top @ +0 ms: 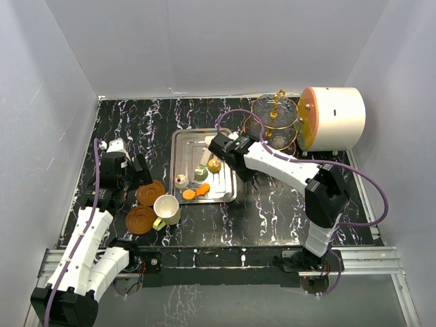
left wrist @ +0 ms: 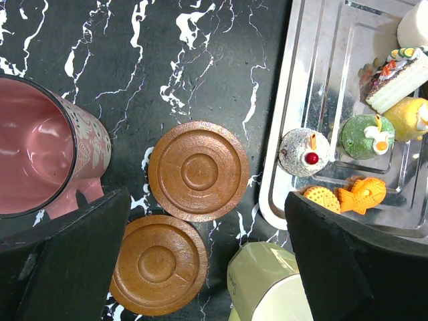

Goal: Serve the afternoon tea
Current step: Place the desert on the desert table.

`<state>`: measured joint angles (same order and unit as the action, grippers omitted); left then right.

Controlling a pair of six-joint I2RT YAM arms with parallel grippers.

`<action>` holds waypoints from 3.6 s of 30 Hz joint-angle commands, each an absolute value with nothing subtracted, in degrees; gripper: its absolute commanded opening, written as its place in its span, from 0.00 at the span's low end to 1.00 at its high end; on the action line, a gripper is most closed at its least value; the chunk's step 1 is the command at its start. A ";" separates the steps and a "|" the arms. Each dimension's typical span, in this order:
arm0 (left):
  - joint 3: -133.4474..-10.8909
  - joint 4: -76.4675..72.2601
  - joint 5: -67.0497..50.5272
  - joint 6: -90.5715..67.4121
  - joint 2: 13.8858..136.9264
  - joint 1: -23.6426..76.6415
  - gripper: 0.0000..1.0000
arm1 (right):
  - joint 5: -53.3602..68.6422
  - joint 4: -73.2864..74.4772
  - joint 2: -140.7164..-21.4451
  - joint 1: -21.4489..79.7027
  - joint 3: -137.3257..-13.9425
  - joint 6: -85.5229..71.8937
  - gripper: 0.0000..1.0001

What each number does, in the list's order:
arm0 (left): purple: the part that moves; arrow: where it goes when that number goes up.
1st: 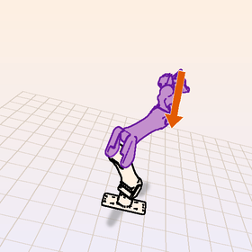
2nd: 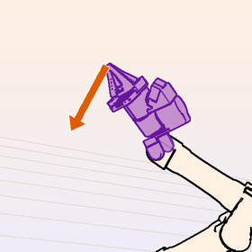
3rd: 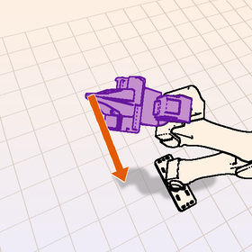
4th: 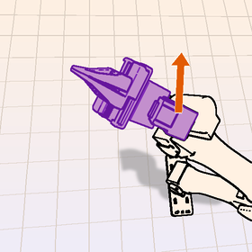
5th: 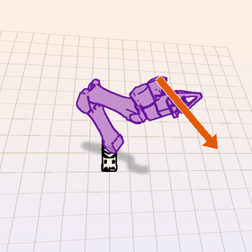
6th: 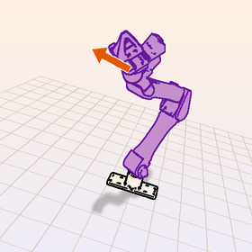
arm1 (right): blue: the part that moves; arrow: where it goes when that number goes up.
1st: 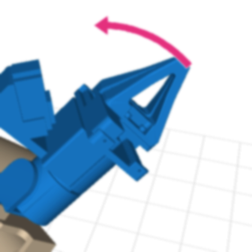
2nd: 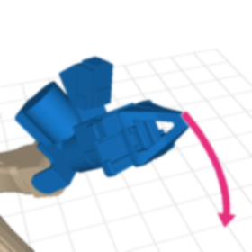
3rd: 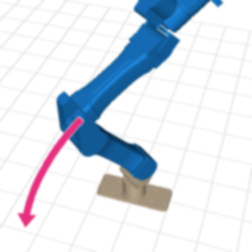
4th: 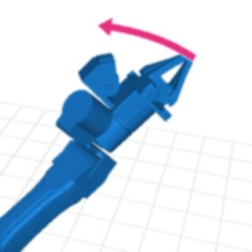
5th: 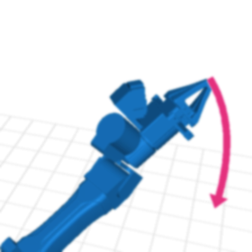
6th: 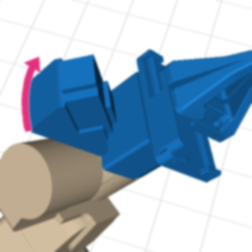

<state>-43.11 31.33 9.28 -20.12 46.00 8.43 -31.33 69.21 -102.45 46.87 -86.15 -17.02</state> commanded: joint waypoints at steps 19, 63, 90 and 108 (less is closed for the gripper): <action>-42.71 31.02 9.35 -19.91 45.68 8.35 0.99 | -20.98 65.33 -93.31 46.69 -88.64 -18.74 0.33; -42.74 31.13 9.77 -20.04 45.97 8.35 0.99 | -18.21 58.09 -94.85 40.19 -85.16 -17.95 0.26; -42.72 30.21 9.35 -19.57 41.85 8.35 0.99 | -4.60 50.77 -82.90 40.14 -79.11 -22.53 0.33; -41.71 29.31 9.43 -20.21 37.48 8.34 0.99 | 7.16 44.38 -68.21 40.15 -68.00 -25.19 0.35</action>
